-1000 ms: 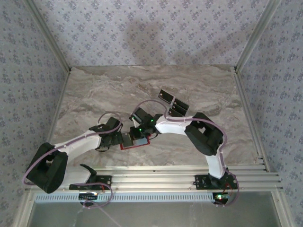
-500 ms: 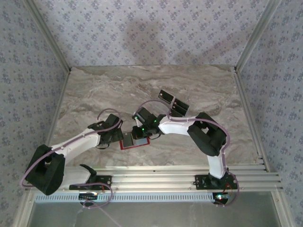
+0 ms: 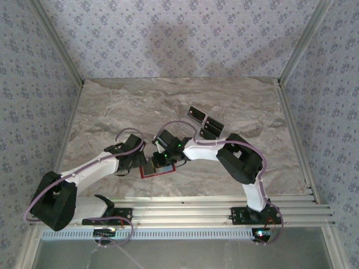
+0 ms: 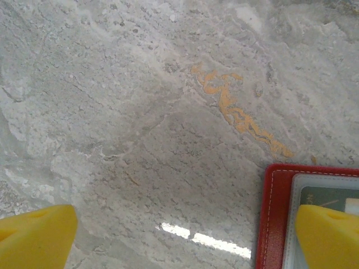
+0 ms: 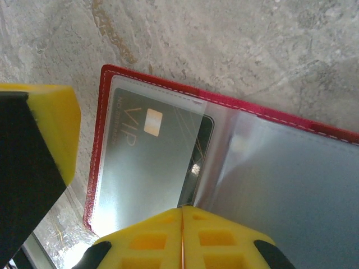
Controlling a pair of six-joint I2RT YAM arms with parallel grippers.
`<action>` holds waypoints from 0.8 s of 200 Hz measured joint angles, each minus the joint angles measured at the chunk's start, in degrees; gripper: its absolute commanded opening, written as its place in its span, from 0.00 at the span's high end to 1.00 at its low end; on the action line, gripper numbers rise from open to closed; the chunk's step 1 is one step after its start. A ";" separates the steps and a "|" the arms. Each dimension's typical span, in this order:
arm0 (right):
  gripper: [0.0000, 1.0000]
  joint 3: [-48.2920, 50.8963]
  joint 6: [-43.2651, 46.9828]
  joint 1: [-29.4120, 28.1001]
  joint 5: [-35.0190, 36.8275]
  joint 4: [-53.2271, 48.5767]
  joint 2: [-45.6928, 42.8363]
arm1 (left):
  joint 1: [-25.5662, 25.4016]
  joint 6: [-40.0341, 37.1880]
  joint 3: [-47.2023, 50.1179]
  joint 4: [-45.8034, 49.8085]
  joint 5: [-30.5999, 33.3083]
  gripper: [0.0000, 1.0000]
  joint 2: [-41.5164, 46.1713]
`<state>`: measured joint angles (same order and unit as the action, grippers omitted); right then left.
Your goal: Put the credit cards into the card holder
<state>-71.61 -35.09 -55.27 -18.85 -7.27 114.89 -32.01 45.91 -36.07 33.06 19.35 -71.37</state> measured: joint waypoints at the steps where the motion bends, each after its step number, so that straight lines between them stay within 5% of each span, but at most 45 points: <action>1: 0.89 0.00 0.00 0.00 0.00 0.00 -0.02 | 0.00 0.00 0.00 0.00 0.00 0.00 0.00; 120: 0.88 12.00 -1.53 5.84 3.17 3.43 -8.04 | -1.70 -1.51 -2.75 -0.09 -0.02 0.00 -3.02; 160: 0.68 13.99 -1.79 5.38 4.74 1.64 -13.57 | -3.17 -1.49 -2.91 -0.26 -0.02 0.00 -4.13</action>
<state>-57.63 -36.88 -49.89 -14.11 -5.63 101.32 -35.18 44.42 -38.98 32.80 19.33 -75.50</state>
